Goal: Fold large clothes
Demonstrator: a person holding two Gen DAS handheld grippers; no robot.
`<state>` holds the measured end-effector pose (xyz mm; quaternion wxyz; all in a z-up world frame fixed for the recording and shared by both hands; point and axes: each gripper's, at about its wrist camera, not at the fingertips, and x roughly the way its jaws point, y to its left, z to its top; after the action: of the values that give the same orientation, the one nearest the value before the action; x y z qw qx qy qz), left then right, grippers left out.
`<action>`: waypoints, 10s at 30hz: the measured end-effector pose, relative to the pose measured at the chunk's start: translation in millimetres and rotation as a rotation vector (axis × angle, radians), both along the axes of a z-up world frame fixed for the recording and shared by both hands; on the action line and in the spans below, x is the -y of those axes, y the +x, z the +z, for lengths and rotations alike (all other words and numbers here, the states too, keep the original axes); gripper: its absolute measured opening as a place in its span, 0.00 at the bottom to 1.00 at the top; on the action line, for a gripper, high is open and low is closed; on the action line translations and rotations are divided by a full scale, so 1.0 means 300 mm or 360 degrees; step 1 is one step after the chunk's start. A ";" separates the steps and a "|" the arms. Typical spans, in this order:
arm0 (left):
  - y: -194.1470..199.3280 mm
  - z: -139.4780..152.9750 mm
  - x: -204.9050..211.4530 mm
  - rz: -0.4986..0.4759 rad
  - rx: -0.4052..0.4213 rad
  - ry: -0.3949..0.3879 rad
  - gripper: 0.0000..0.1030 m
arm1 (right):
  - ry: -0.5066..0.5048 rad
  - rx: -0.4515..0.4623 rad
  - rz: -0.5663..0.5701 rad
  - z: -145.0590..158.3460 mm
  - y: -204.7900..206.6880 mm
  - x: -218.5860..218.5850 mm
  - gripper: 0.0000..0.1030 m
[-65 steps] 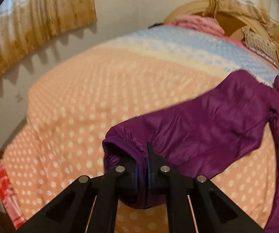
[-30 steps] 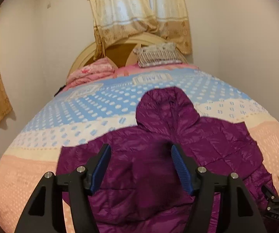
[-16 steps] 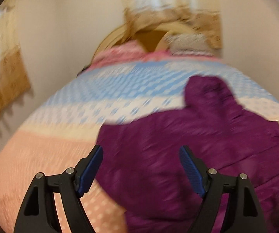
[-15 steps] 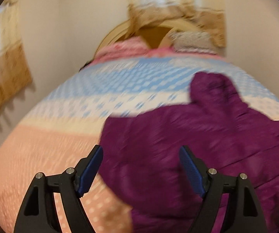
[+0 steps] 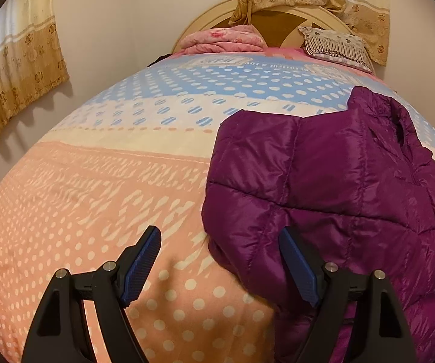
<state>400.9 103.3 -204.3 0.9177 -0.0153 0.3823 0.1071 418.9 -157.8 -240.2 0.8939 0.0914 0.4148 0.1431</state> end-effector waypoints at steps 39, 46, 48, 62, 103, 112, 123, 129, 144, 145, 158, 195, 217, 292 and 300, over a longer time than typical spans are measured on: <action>0.171 0.101 0.269 -0.0203 0.0040 -0.0027 0.78 | -0.0245 0.0200 -0.0631 0.164 -0.171 0.428 0.41; 0.227 -0.005 0.346 -0.0272 -0.0047 0.0028 0.78 | -0.0146 0.0100 -0.0445 0.060 -0.022 0.338 0.41; 0.244 -0.039 0.341 -0.0260 -0.0077 0.0028 0.78 | -0.0174 0.0059 -0.0446 0.010 0.006 0.331 0.41; 0.260 -0.110 0.299 -0.0215 -0.0114 -0.0114 0.91 | -0.0146 0.0047 -0.0458 -0.102 -0.009 0.342 0.39; 0.361 0.184 0.246 -0.0373 -0.0026 -0.0179 0.99 | -0.0164 -0.0033 -0.0137 0.053 0.118 0.330 0.70; 0.700 0.246 0.408 -0.0524 -0.0056 -0.0167 0.99 | -0.0091 0.0008 -0.0164 0.183 0.469 0.412 0.70; 1.022 0.207 0.532 -0.0608 -0.0100 -0.0178 0.99 | -0.0050 0.0029 -0.0153 0.195 0.808 0.407 0.82; 1.190 0.152 0.566 -0.0591 -0.0163 -0.0243 0.99 | -0.0059 0.0036 -0.0145 0.176 0.975 0.375 0.88; 1.337 -0.016 0.682 -0.0716 -0.0304 -0.0240 0.02 | -0.0148 -0.0179 -0.0177 0.016 1.170 0.342 0.11; 1.327 -0.009 0.685 -0.0717 -0.0310 -0.0260 0.02 | -0.0155 -0.0141 -0.0170 0.026 1.151 0.346 0.13; 1.005 0.280 0.606 -0.0873 0.0116 -0.0233 0.02 | -0.0207 0.0303 -0.0038 0.245 0.769 0.365 0.09; 0.269 0.154 0.339 -0.0944 0.0074 -0.0261 0.63 | -0.0434 0.0158 0.0151 0.115 0.199 0.416 0.47; 0.245 0.002 0.620 -0.0935 -0.0170 -0.0134 0.70 | -0.0277 -0.0105 0.0213 0.008 0.231 0.144 0.48; 0.159 0.087 0.511 -0.0735 -0.0060 -0.0298 0.91 | -0.0430 0.0191 -0.0015 0.008 0.056 0.091 0.77; -0.221 0.137 0.371 -0.0814 0.0044 -0.0071 0.91 | -0.0353 0.0003 -0.0140 -0.016 -0.210 0.228 0.81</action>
<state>334.6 -8.1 -163.2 0.9195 0.0602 0.3633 -0.1372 355.8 -226.3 -245.1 0.9043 0.0099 0.4229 0.0569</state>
